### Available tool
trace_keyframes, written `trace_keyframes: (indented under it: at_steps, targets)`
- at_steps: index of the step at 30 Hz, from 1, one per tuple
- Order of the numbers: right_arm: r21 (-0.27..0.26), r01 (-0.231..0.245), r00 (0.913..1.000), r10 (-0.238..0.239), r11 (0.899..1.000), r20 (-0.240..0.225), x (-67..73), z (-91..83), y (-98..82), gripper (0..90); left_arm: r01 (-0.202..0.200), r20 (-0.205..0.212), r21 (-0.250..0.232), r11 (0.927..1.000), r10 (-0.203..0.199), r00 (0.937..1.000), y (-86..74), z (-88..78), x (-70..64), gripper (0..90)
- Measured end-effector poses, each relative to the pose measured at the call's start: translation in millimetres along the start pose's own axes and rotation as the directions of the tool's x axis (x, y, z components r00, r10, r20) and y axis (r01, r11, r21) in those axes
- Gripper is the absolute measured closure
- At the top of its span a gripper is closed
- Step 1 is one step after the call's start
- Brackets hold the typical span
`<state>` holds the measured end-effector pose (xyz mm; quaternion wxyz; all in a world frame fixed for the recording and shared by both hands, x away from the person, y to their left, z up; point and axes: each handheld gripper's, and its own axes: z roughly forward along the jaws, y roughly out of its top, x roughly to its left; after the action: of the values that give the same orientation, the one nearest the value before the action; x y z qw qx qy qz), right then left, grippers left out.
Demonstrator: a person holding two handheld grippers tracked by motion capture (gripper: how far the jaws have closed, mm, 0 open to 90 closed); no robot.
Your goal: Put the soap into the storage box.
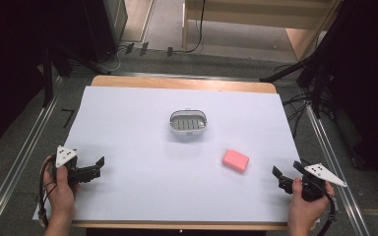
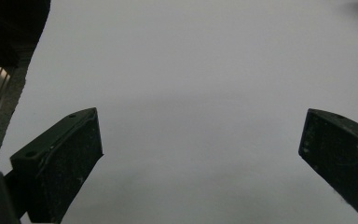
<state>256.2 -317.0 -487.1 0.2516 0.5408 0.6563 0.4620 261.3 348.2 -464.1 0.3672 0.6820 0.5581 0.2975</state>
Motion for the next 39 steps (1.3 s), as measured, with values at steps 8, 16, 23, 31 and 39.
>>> trace_keyframes:
  at_steps: [8,16,23,31,39]
  targets:
    - [0.128,0.077,0.9959,-0.070,0.989,-0.057,1.5,3.3,10.0,13.6,0.000,0.004,-0.003,1.0000,0.000,1.0000,-0.2,-0.6,-0.2,0.0]
    - [0.354,0.275,0.9611,-0.244,0.894,-0.130,18.3,19.8,41.9,14.1,-0.001,0.004,-0.002,1.0000,0.001,1.0000,-0.1,-0.5,0.0,0.0]
    - [0.468,0.375,0.9270,-0.318,0.801,-0.198,28.1,34.2,62.3,14.1,-0.001,0.005,-0.003,1.0000,0.001,1.0000,-0.2,-0.4,0.1,0.0]
    - [0.579,0.493,0.8687,-0.402,0.649,-0.289,49.0,56.2,73.6,14.2,0.000,0.006,-0.004,1.0000,0.000,1.0000,-0.2,-0.4,-0.2,0.0]
    - [0.610,0.551,0.8316,-0.438,0.570,-0.341,67.7,72.4,81.3,14.9,0.000,0.006,-0.004,1.0000,0.000,1.0000,-0.2,-0.5,-0.1,0.0]
